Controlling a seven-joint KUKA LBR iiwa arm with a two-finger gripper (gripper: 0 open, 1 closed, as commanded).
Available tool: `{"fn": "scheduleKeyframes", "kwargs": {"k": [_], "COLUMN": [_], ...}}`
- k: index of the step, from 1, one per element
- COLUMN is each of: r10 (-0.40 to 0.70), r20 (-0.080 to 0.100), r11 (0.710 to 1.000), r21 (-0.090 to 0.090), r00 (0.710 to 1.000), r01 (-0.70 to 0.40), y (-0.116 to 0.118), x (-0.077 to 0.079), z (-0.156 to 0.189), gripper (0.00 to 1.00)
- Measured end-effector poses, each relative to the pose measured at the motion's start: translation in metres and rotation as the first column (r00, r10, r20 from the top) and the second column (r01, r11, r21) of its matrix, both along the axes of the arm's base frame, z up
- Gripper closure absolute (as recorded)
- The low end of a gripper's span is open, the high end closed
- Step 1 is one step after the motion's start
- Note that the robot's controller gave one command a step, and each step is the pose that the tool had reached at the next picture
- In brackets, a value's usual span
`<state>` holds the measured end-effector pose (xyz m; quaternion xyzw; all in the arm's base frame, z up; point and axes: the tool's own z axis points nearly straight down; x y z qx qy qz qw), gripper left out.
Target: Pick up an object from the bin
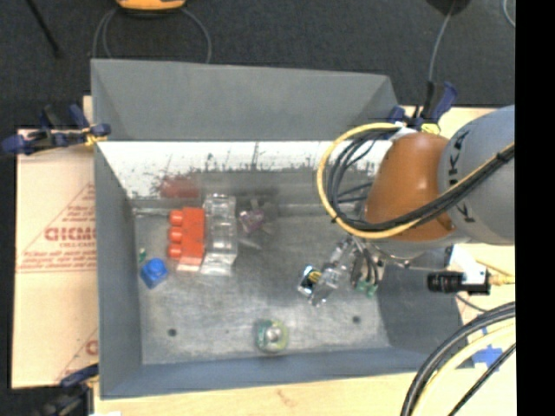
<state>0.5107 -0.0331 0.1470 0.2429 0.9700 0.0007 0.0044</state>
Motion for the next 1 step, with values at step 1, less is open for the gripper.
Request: {"fn": "scheduleKeyframes", "kwargs": {"k": [1], "r10": [0.007], "r20": [-0.002], "r11": [1.0], "r21": [0.0], "r00": [1.0], "r01": [-0.007], "y": [-0.0012], "x": [0.0014], "z": [0.033], "gripper": [1.0]}}
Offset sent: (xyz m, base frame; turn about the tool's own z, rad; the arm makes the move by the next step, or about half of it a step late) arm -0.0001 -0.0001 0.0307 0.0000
